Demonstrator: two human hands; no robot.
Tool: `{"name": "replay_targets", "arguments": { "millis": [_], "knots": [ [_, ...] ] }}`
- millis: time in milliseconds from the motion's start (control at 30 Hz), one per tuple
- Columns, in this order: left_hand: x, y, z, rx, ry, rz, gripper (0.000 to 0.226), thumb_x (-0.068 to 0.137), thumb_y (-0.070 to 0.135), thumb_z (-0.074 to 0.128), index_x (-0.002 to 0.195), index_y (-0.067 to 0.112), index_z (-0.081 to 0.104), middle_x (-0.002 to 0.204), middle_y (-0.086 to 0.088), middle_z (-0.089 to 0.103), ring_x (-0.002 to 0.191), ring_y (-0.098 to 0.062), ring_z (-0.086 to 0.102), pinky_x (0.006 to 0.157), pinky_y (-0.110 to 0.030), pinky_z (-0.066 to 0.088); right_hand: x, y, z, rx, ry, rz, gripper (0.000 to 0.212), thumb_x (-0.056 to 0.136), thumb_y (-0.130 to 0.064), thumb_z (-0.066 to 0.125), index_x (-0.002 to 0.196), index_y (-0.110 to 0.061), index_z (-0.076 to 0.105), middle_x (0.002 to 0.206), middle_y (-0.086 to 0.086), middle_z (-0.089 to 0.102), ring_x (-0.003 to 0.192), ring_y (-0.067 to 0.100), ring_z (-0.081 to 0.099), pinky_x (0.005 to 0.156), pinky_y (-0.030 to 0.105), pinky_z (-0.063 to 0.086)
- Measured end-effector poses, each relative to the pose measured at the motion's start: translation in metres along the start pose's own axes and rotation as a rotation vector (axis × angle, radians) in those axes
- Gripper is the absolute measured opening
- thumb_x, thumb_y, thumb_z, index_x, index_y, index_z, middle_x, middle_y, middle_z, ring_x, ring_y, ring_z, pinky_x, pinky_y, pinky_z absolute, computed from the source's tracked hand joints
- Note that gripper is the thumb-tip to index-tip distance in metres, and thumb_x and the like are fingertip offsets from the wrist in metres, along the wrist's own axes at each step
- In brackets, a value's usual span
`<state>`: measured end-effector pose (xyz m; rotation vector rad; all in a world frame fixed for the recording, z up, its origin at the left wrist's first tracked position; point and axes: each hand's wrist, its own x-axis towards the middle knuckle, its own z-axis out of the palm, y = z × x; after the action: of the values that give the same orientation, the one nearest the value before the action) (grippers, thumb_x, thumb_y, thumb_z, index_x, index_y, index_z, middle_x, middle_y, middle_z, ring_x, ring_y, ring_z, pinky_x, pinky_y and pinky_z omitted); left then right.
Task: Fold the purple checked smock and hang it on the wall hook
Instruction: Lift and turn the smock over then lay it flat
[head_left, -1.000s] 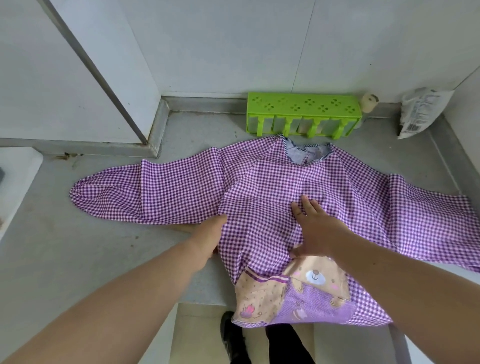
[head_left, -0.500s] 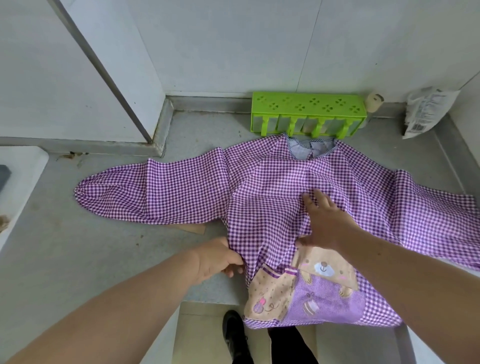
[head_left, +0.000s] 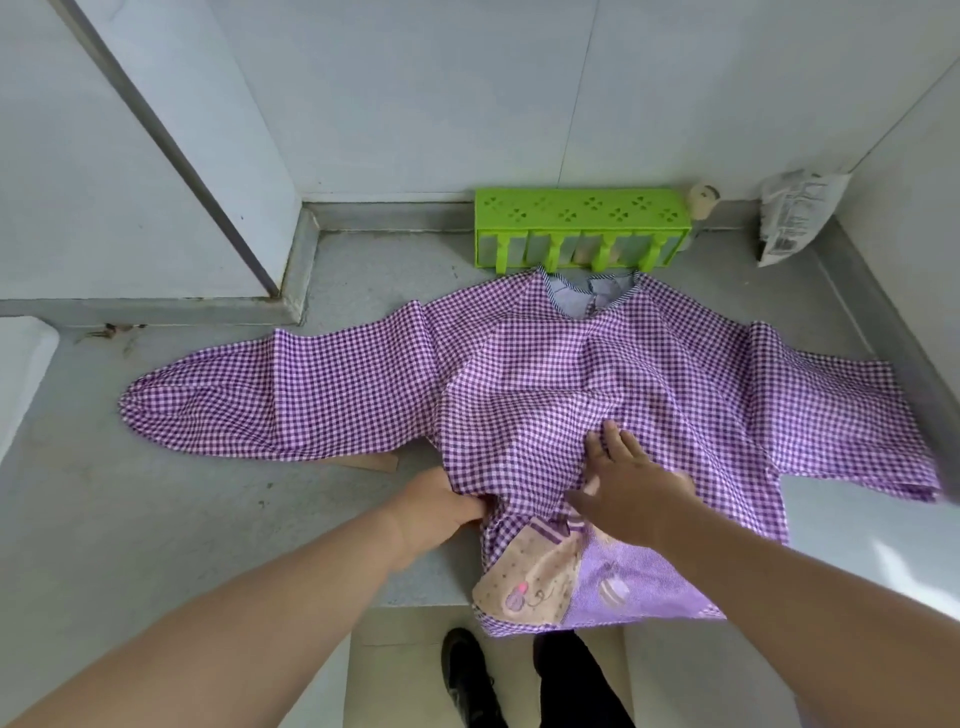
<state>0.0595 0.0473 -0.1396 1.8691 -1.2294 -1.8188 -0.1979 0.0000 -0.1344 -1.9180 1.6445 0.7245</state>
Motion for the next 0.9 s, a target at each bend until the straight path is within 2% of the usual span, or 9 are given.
{"name": "replay_targets", "arguments": {
  "millis": [33, 167, 267, 367, 533, 667, 767, 833, 900],
  "knots": [
    [-0.002, 0.001, 0.001, 0.067, -0.039, 0.022, 0.018, 0.097, 0.015, 0.069, 0.108, 0.029, 0.072, 0.108, 0.008, 0.074, 0.105, -0.014, 0.066, 0.093, -0.031, 0.051, 0.002, 0.004, 0.000, 0.015, 0.001, -0.012, 0.110, 0.084, -0.086, 0.037, 0.163, -0.029, -0.015, 0.168, -0.007, -0.030, 0.157, 0.014, -0.020, 0.123, 0.066, 0.020],
    [-0.003, 0.005, 0.010, 0.268, -0.073, 0.041, 0.021, 0.101, 0.011, 0.058, 0.095, 0.029, 0.066, 0.097, 0.005, 0.068, 0.091, -0.015, 0.062, 0.087, -0.034, 0.052, 0.005, 0.016, 0.000, -0.075, -0.036, -0.066, 0.151, 0.049, -0.108, 0.046, 0.163, -0.030, -0.018, 0.166, -0.009, -0.033, 0.157, 0.016, -0.020, 0.122, 0.065, 0.024],
    [-0.002, 0.007, 0.016, 0.380, -0.096, 0.023, 0.014, 0.105, 0.020, 0.056, 0.097, 0.020, 0.068, 0.094, 0.000, 0.067, 0.086, -0.017, 0.061, 0.079, -0.032, 0.051, 0.001, 0.013, 0.001, -0.124, -0.028, -0.044, 0.155, 0.054, -0.097, 0.064, 0.160, -0.027, -0.025, 0.164, -0.010, -0.037, 0.157, 0.016, -0.020, 0.118, 0.066, 0.033],
    [-0.002, 0.004, 0.017, 0.377, -0.139, 0.024, 0.013, 0.103, 0.029, 0.060, 0.101, 0.021, 0.070, 0.100, -0.002, 0.071, 0.094, -0.023, 0.065, 0.090, -0.039, 0.056, 0.004, 0.012, 0.005, -0.136, -0.029, -0.030, 0.156, 0.055, -0.092, 0.070, 0.160, -0.027, -0.026, 0.165, -0.010, -0.037, 0.158, 0.016, -0.019, 0.116, 0.068, 0.032],
    [-0.013, -0.008, 0.009, 0.231, -0.157, -0.029, 0.025, 0.096, 0.056, 0.066, 0.110, 0.036, 0.072, 0.114, 0.016, 0.072, 0.106, -0.012, 0.066, 0.102, -0.038, 0.050, 0.010, 0.019, 0.005, -0.126, -0.025, -0.056, 0.154, 0.057, -0.087, 0.074, 0.160, -0.028, -0.024, 0.164, -0.011, -0.036, 0.158, 0.017, -0.019, 0.118, 0.066, 0.032],
    [-0.029, -0.013, 0.001, 0.049, -0.120, -0.080, 0.011, 0.101, 0.047, 0.063, 0.109, 0.039, 0.064, 0.124, 0.015, 0.066, 0.108, -0.006, 0.061, 0.106, -0.034, 0.043, 0.018, 0.026, 0.006, -0.119, -0.007, -0.089, 0.154, 0.056, -0.087, 0.074, 0.160, -0.028, -0.024, 0.164, -0.009, -0.035, 0.158, 0.020, -0.017, 0.121, 0.063, 0.030],
    [-0.039, -0.021, -0.003, 0.039, -0.273, -0.105, 0.022, 0.101, 0.054, 0.062, 0.121, 0.045, 0.057, 0.128, 0.021, 0.063, 0.117, -0.005, 0.060, 0.112, -0.032, 0.041, 0.022, 0.028, 0.004, -0.132, 0.007, -0.118, 0.153, 0.060, -0.082, 0.077, 0.161, -0.024, -0.021, 0.168, -0.002, -0.030, 0.158, 0.023, -0.016, 0.126, 0.059, 0.023],
    [-0.045, -0.026, 0.001, 0.120, -0.410, -0.111, 0.038, 0.094, 0.052, 0.075, 0.128, 0.044, 0.060, 0.133, 0.019, 0.067, 0.120, -0.005, 0.064, 0.106, -0.027, 0.048, 0.022, 0.028, 0.001, -0.132, 0.007, -0.144, 0.149, 0.065, -0.078, 0.078, 0.162, -0.021, -0.019, 0.169, 0.002, -0.027, 0.159, 0.025, -0.015, 0.129, 0.053, 0.014],
    [-0.047, -0.033, 0.011, 0.451, -0.478, -0.040, 0.036, 0.088, 0.036, 0.083, 0.120, 0.037, 0.067, 0.124, 0.008, 0.072, 0.104, -0.008, 0.069, 0.090, -0.024, 0.056, 0.019, 0.028, 0.000, -0.124, 0.008, -0.159, 0.144, 0.070, -0.075, 0.077, 0.163, -0.019, -0.017, 0.170, 0.004, -0.026, 0.158, 0.026, -0.016, 0.129, 0.049, 0.007]
  ]
}}
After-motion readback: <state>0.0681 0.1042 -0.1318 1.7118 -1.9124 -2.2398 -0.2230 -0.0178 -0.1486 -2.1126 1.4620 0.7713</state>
